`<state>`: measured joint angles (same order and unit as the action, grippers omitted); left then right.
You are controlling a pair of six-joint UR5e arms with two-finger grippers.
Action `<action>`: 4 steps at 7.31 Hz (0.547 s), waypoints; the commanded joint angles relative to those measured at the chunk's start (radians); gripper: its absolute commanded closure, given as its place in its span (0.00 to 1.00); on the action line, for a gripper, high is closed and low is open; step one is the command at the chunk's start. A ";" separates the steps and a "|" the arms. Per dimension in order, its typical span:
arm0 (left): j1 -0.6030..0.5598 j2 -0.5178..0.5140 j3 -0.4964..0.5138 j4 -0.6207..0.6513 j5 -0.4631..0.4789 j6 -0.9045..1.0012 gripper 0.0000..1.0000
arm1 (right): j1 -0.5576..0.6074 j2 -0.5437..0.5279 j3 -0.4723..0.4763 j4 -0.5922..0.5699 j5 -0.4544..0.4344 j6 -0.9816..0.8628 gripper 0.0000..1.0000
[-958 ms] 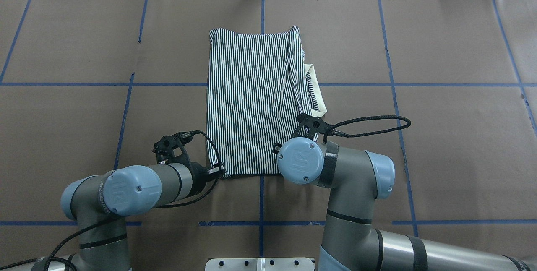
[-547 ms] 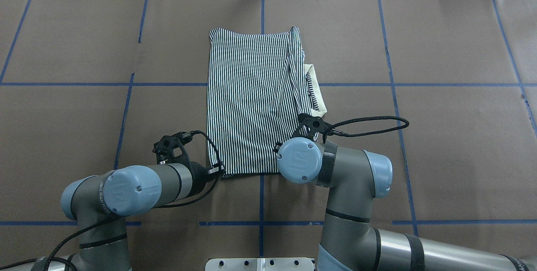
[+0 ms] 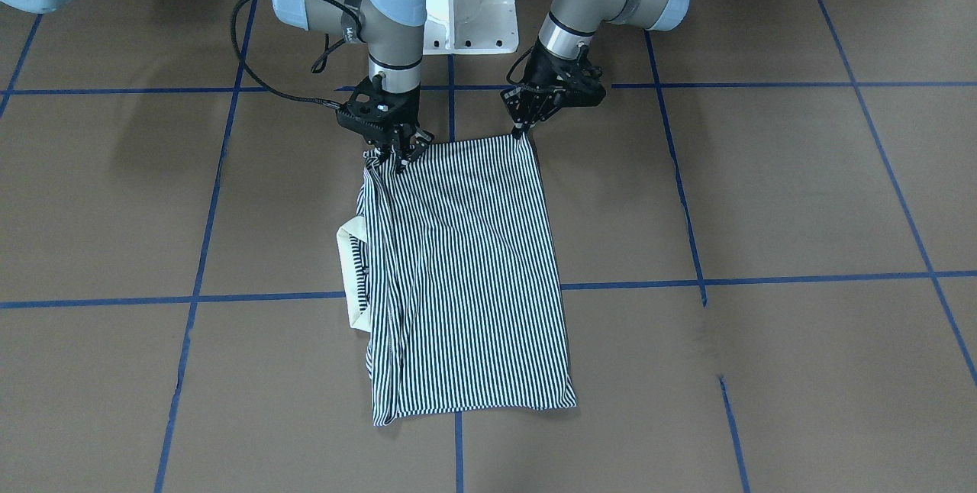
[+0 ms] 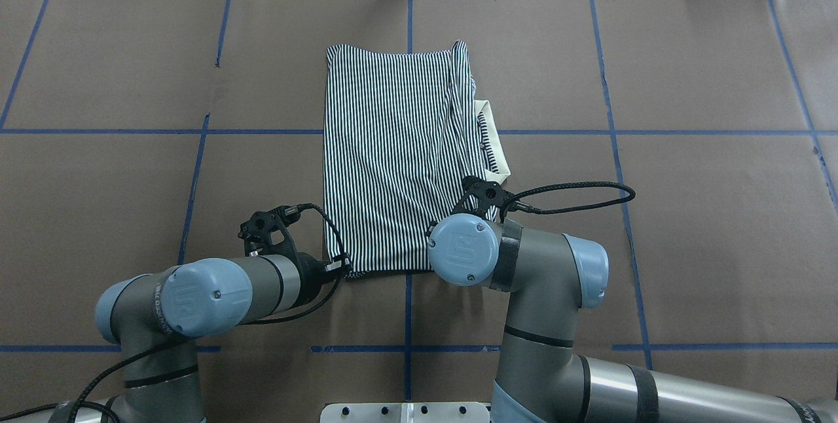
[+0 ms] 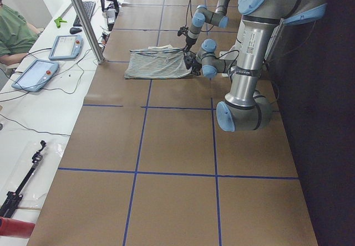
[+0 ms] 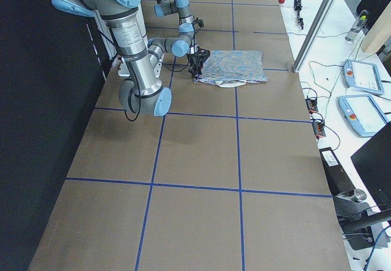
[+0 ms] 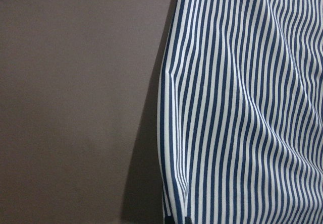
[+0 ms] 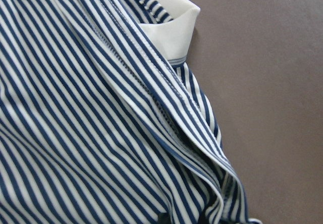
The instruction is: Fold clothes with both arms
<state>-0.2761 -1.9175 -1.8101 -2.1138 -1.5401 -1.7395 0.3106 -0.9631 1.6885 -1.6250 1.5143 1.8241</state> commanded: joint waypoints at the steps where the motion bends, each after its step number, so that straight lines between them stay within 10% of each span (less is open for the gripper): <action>1: 0.000 -0.002 0.000 0.000 0.000 0.002 1.00 | 0.001 0.010 0.000 0.001 -0.002 0.001 1.00; 4: -0.001 0.003 -0.029 0.002 -0.006 0.014 1.00 | 0.004 0.010 0.020 0.002 -0.002 0.001 1.00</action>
<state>-0.2763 -1.9179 -1.8172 -2.1135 -1.5422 -1.7346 0.3129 -0.9528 1.6956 -1.6232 1.5126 1.8254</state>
